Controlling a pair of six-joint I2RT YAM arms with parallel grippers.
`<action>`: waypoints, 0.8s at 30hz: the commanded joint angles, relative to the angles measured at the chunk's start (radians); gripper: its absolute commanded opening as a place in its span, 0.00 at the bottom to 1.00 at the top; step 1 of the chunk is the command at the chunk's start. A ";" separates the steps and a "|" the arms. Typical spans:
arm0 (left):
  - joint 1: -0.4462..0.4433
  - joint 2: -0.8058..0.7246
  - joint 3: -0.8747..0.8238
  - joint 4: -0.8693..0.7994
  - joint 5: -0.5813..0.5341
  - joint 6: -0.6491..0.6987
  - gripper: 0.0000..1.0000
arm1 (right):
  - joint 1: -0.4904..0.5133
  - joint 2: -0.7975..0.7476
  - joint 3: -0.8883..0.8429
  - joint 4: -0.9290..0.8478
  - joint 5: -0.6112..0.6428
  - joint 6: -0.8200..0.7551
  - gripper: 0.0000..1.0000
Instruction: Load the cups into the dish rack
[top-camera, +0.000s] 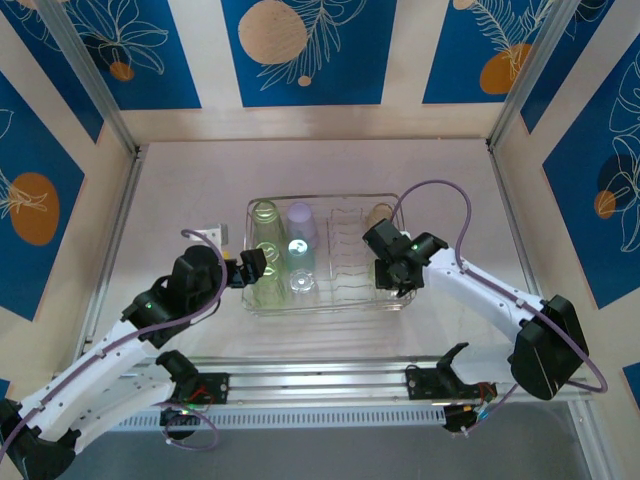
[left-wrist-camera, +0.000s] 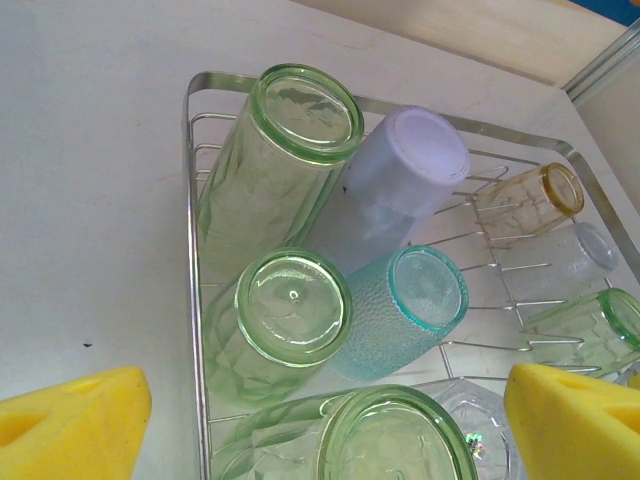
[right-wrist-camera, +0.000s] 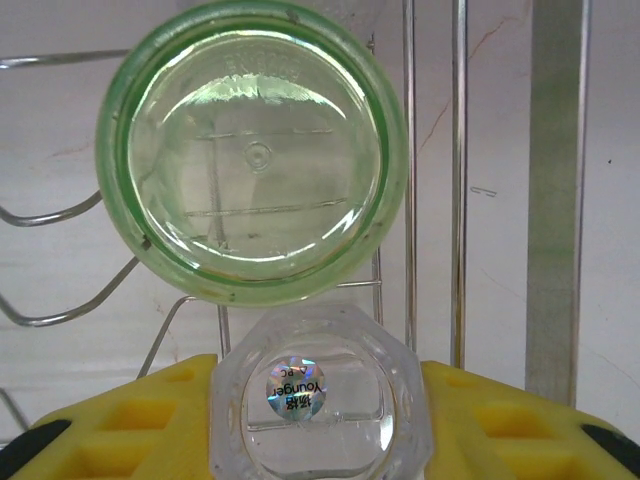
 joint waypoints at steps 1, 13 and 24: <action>-0.004 -0.005 -0.012 0.001 -0.019 0.011 0.91 | 0.014 -0.043 -0.025 0.024 0.050 0.028 0.37; -0.003 0.001 -0.015 0.017 -0.031 0.011 0.91 | 0.120 -0.301 -0.265 0.314 0.198 0.005 0.26; -0.005 0.004 -0.032 0.022 -0.034 0.008 0.91 | 0.137 -0.483 -0.542 0.612 0.177 -0.100 0.25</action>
